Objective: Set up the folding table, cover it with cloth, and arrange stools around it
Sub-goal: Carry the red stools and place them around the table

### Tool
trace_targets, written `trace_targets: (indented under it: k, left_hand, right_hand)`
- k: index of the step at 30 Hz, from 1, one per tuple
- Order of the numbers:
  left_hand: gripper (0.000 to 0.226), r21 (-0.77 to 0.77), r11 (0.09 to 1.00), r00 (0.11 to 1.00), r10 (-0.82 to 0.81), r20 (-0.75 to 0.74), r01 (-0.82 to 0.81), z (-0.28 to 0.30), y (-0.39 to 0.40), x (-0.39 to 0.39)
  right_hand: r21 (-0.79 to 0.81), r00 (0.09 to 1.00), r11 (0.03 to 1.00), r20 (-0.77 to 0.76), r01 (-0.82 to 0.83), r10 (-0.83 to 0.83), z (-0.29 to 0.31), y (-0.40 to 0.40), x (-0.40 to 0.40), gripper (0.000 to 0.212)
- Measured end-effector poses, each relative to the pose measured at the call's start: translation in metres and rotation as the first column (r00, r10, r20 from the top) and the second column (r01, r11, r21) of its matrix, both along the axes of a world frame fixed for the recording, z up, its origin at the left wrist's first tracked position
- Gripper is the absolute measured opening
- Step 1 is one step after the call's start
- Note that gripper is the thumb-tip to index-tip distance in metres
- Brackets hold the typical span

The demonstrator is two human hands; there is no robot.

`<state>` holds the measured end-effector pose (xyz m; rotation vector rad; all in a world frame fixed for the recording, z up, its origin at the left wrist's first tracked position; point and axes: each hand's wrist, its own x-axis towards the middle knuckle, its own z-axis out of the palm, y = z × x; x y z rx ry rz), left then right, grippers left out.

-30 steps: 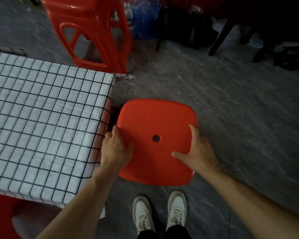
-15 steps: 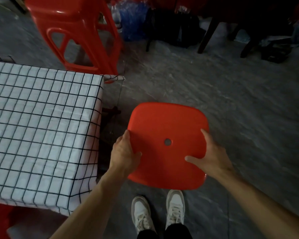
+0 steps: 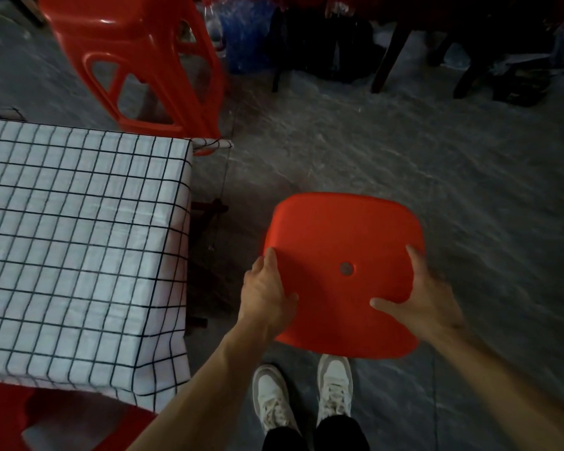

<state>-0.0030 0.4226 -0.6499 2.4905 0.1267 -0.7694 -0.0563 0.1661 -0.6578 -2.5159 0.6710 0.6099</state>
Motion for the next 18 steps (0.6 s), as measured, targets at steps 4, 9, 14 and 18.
trace_targets:
  k: [4,9,14,18]
  left_hand:
    - [0.1,-0.015,1.0,1.0,0.025,-0.015,-0.025,-0.001,-0.009,-0.004]
    - [0.09,0.004,0.998,0.997,0.065,0.038,-0.065,0.003,-0.017,-0.007]
    - [0.088,0.013,0.999,0.999,0.04,0.027,-0.04,0.005,-0.02,-0.009]
    - [0.087,0.035,0.999,0.999,0.037,0.018,-0.038,0.009,-0.022,-0.006]
  right_hand:
    - [-0.028,0.999,1.0,-0.036,0.008,-0.009,0.001,-0.004,-0.001,0.13]
    - [0.012,0.997,0.998,-0.042,0.059,-0.058,0.001,-0.003,-0.004,0.131]
    - [0.013,0.989,0.993,-0.101,0.113,-0.111,0.002,-0.001,-0.001,0.132]
    - [0.044,0.991,0.991,-0.06,0.125,-0.123,0.003,0.0,-0.002,0.132]
